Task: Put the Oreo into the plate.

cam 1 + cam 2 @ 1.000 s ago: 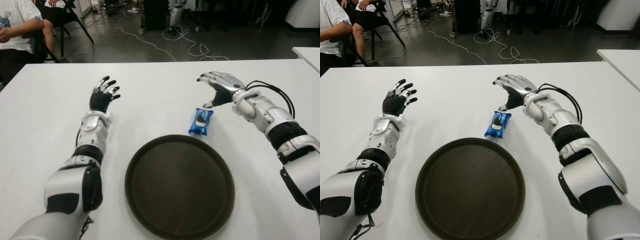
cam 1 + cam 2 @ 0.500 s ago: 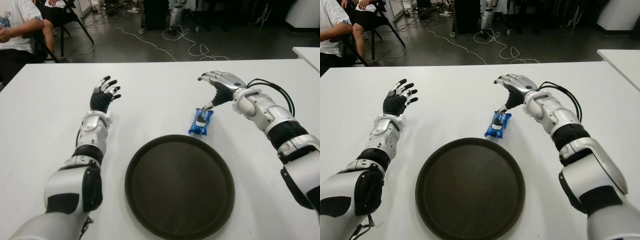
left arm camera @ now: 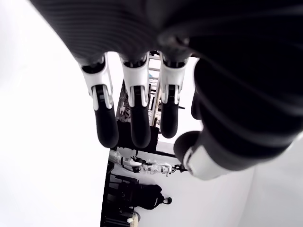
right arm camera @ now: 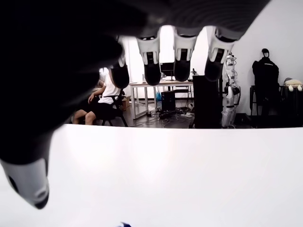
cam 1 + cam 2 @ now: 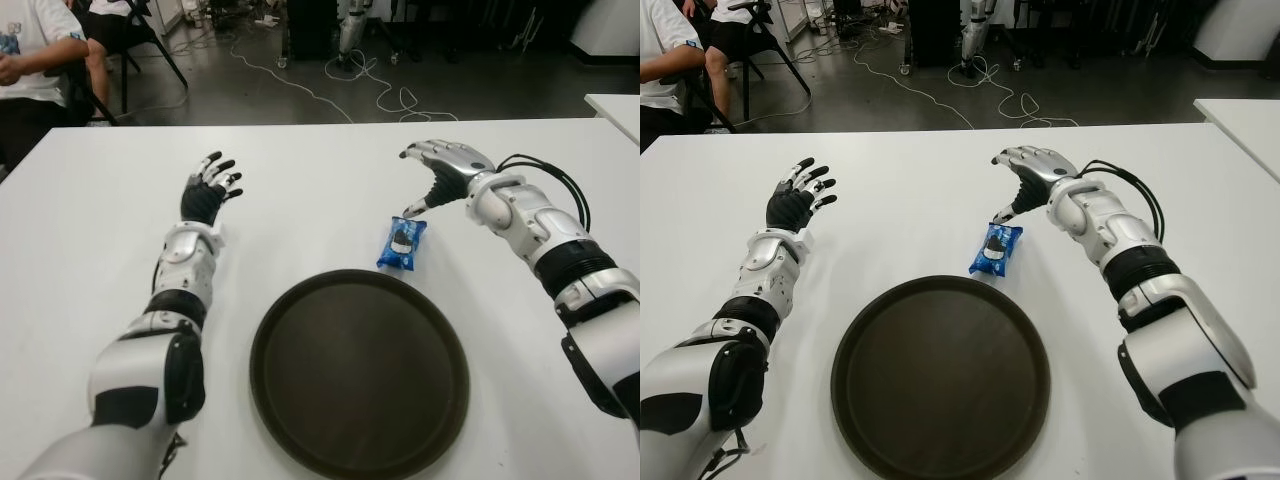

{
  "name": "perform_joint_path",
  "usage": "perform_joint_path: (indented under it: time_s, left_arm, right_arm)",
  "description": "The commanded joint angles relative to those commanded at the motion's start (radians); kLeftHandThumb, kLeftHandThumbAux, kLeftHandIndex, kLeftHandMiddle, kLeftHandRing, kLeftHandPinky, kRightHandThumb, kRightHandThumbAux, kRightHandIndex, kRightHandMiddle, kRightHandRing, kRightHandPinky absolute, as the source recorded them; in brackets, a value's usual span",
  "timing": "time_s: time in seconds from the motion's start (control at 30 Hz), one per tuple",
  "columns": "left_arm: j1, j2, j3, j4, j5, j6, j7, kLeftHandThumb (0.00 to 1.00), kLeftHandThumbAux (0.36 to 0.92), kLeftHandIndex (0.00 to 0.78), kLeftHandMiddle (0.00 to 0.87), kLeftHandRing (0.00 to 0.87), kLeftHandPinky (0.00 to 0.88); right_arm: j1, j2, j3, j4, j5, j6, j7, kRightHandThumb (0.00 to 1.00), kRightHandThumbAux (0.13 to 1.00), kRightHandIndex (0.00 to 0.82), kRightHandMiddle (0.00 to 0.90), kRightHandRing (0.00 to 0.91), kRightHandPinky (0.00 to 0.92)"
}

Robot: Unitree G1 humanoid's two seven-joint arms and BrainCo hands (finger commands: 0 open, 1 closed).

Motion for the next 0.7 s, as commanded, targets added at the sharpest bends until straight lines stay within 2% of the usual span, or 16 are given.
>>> perform_joint_path:
  time_s: [0.4, 0.7]
  left_arm:
    - [0.001, -0.001, -0.004, -0.001, 0.005, -0.002, 0.005, 0.137, 0.779, 0.154, 0.21, 0.237, 0.307]
    - [0.0, 0.0, -0.005, -0.001, 0.004, 0.001, 0.001, 0.15, 0.766, 0.153, 0.212, 0.244, 0.317]
  right_arm:
    - [0.03, -0.007, -0.033, -0.076, 0.026, 0.028, 0.05, 0.0, 0.684, 0.0, 0.0, 0.0, 0.0]
    - [0.04, -0.008, -0.047, -0.075, 0.048, -0.003, 0.056, 0.0, 0.698, 0.0, 0.0, 0.0, 0.015]
